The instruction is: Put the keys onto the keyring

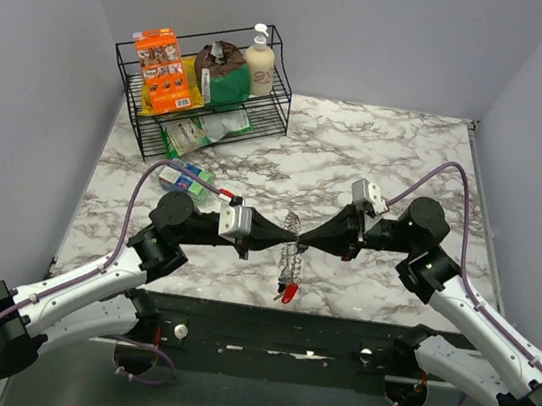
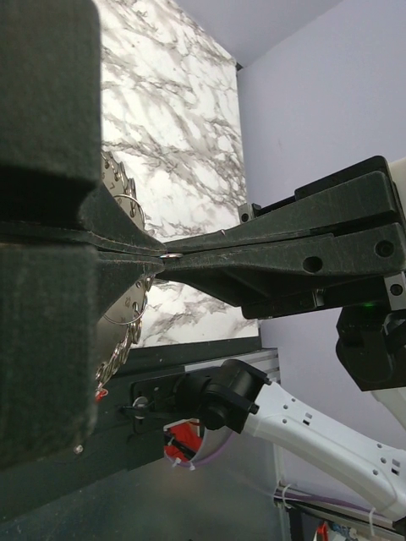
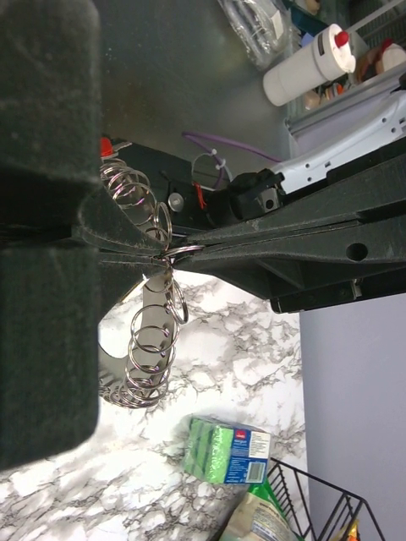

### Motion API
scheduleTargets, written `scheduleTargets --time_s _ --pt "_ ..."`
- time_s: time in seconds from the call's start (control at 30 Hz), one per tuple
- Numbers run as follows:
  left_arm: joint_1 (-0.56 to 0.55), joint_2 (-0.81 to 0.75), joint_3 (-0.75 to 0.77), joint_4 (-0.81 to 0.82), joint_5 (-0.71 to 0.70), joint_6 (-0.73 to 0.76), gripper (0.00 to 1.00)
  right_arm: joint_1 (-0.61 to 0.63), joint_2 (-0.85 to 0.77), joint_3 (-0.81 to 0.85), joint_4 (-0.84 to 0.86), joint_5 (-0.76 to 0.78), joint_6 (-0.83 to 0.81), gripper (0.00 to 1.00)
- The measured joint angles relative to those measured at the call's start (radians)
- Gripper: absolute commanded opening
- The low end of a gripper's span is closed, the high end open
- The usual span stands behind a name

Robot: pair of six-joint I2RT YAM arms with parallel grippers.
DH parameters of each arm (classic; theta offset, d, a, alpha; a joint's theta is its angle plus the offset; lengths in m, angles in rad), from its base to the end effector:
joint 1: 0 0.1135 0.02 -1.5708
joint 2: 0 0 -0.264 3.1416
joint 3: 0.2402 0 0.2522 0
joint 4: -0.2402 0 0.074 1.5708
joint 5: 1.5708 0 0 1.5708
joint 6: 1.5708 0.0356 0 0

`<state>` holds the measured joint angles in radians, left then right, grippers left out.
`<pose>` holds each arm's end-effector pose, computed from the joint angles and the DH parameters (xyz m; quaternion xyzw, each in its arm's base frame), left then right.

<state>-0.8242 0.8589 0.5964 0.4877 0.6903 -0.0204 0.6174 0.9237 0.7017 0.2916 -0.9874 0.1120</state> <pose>0.1182 -0.1611 0.3304 0.4729 0.4362 -0.4940 0.5849 0.1511 0.1437 0.3352 -0.4857 0.4949 0.5316 0.4863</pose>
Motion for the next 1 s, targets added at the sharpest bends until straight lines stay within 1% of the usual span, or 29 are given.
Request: scheduleTargets --time_s 0.03,0.1,0.13,0.17,0.2,0.23,0.33,0.4,0.43,0.63,0.83,1.0 --pt "0.0 -0.007 0.003 -0.028 -0.002 0.01 0.11 0.002 0.0 0.0 -0.008 0.003 -0.008 0.0" --pt "0.0 -0.013 0.013 -0.072 -0.005 0.028 0.2 0.006 0.0 0.007 -0.04 0.007 -0.025 0.0" --pt "-0.001 -0.016 0.019 -0.093 -0.007 0.037 0.3 0.006 0.001 0.015 -0.06 0.009 -0.034 0.0" --pt "-0.001 -0.02 0.025 -0.118 -0.009 0.048 0.34 0.006 0.002 0.023 -0.079 0.011 -0.044 0.0" --pt "-0.001 -0.026 0.032 -0.143 -0.01 0.058 0.37 0.006 0.004 0.034 -0.1 0.014 -0.053 0.0" --pt "-0.001 -0.031 0.041 -0.164 -0.009 0.067 0.42 0.006 0.006 0.042 -0.119 0.018 -0.061 0.0" --pt "-0.001 -0.047 0.069 -0.219 -0.01 0.092 0.5 0.006 0.021 0.063 -0.171 0.026 -0.087 0.0" --pt "-0.001 -0.055 0.09 -0.261 -0.014 0.115 0.53 0.006 0.04 0.079 -0.211 0.03 -0.107 0.0" --pt "-0.001 -0.056 0.099 -0.281 -0.017 0.123 0.57 0.006 0.048 0.085 -0.225 0.032 -0.117 0.0" --pt "-0.001 -0.035 0.188 -0.457 -0.041 0.196 0.62 0.005 0.104 0.134 -0.357 0.064 -0.174 0.0" --pt "-0.001 0.08 0.352 -0.693 -0.076 0.274 0.63 0.006 0.162 0.2 -0.485 0.137 -0.22 0.0" --pt "-0.001 0.182 0.455 -0.831 -0.114 0.315 0.63 0.006 0.206 0.231 -0.556 0.195 -0.245 0.0"
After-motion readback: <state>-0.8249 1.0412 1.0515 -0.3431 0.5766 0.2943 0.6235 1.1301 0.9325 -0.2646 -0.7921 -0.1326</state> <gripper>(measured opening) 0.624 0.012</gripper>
